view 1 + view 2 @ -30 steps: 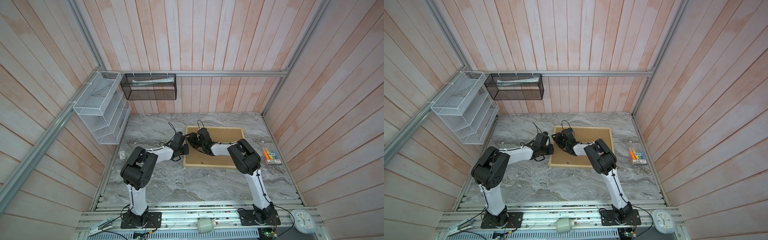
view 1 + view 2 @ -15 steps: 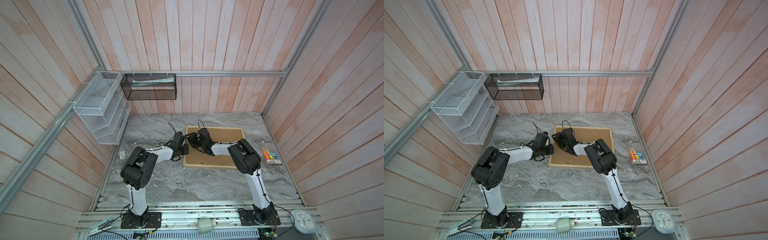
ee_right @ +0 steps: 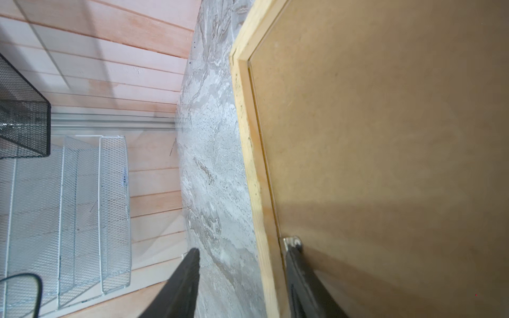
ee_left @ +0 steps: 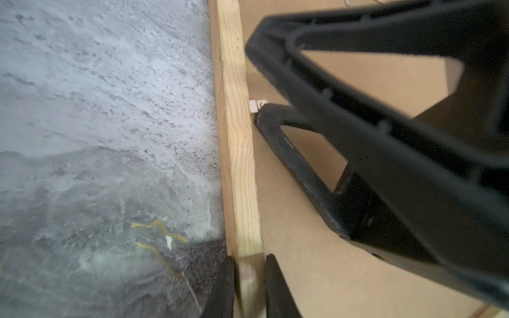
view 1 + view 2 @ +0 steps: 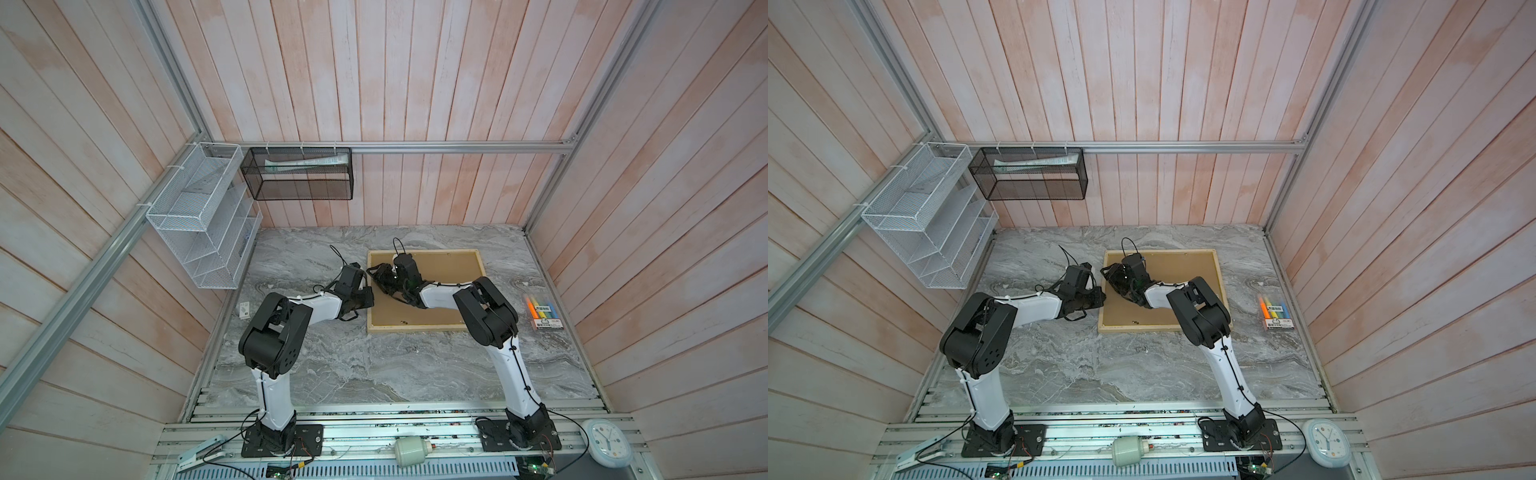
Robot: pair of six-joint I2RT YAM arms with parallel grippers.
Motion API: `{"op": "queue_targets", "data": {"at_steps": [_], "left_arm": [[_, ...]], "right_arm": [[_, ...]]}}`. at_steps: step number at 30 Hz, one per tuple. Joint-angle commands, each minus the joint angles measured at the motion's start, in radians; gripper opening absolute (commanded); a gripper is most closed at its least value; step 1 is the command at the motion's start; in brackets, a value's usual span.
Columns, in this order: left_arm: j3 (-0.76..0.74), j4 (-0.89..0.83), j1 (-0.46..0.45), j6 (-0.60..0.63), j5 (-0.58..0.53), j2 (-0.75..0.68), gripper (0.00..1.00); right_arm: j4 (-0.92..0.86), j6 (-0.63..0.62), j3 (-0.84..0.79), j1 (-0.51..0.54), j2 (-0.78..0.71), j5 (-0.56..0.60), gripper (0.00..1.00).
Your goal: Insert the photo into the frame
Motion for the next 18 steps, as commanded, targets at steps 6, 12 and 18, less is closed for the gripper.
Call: {"op": "queue_targets", "data": {"at_steps": [6,12,18], "left_arm": [[-0.023,-0.106,0.083,0.026,0.142,0.037,0.09],[0.014,-0.153,0.117,0.083,0.168,0.049,0.08],[0.048,-0.188,0.165,0.114,0.129,0.04,0.09]], "right_arm": [[-0.111,-0.339,-0.018,-0.03,-0.155,-0.045,0.55],[-0.118,-0.425,-0.224,-0.097,-0.337,-0.017,0.56],[-0.135,-0.468,-0.45,-0.232,-0.497,-0.008,0.56]]}}
